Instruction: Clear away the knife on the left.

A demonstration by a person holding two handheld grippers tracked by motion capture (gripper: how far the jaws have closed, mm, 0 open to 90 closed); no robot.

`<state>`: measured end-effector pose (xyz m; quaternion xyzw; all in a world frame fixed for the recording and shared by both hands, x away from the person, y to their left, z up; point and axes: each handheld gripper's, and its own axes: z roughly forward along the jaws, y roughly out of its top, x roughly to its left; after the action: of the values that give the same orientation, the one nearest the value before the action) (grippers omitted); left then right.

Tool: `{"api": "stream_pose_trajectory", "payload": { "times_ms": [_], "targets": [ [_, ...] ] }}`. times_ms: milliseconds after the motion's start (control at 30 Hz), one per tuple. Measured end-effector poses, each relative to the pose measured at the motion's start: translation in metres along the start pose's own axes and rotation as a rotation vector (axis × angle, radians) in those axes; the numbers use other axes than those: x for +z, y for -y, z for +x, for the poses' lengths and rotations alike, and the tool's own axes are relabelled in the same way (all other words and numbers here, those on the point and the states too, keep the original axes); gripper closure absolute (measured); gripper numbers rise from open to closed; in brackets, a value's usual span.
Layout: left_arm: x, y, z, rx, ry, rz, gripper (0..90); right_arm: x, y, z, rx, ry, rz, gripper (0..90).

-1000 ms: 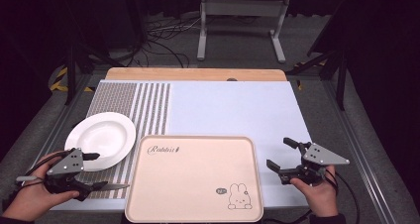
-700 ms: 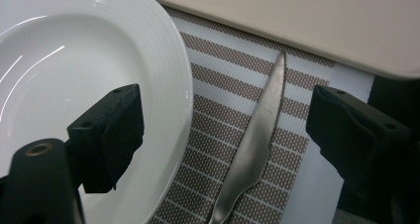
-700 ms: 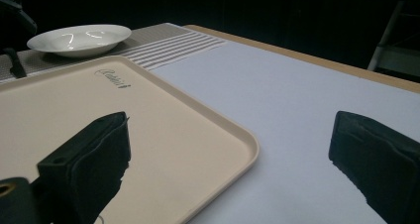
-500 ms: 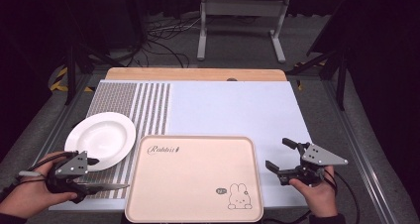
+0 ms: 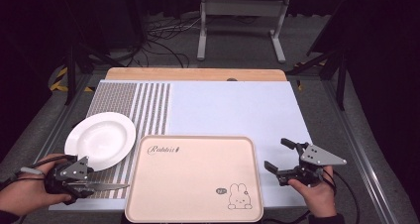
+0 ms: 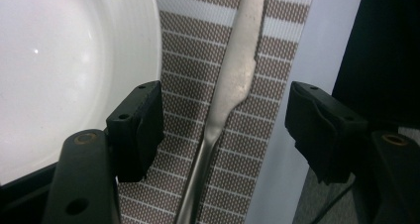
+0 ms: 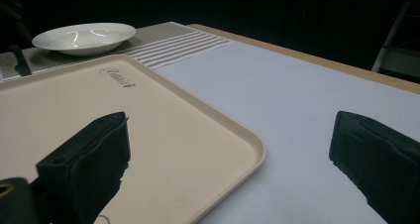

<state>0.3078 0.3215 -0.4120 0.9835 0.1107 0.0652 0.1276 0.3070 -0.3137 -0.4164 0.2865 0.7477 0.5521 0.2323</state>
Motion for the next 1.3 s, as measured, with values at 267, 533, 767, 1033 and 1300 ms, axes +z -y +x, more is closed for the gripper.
{"api": "stream_pose_trajectory", "payload": {
  "times_ms": [267, 533, 767, 1033, 1300],
  "targets": [
    [0.009, 0.001, 0.0, 0.021, 0.009, 0.113, 36.3, -0.001, -0.001, -0.001, 0.002, 0.001, -0.003, 3.0],
    [0.018, 0.003, 0.008, 0.081, 0.009, 0.18, 48.6, 0.0, -0.001, 0.0, -0.001, -0.013, 0.005, 3.0],
    [0.02, -0.001, 0.012, 0.102, 0.051, 0.225, 55.5, 0.0, 0.0, 0.0, -0.012, -0.019, 0.005, 2.7],
    [0.02, 0.0, 0.018, 0.174, 0.074, 0.26, 72.5, -0.002, 0.0, -0.001, -0.016, -0.02, 0.007, 2.8],
    [0.022, -0.003, 0.019, 0.257, 0.066, 0.316, 79.1, -0.001, 0.0, 0.0, -0.033, -0.032, 0.012, 3.5]
  ]
}}
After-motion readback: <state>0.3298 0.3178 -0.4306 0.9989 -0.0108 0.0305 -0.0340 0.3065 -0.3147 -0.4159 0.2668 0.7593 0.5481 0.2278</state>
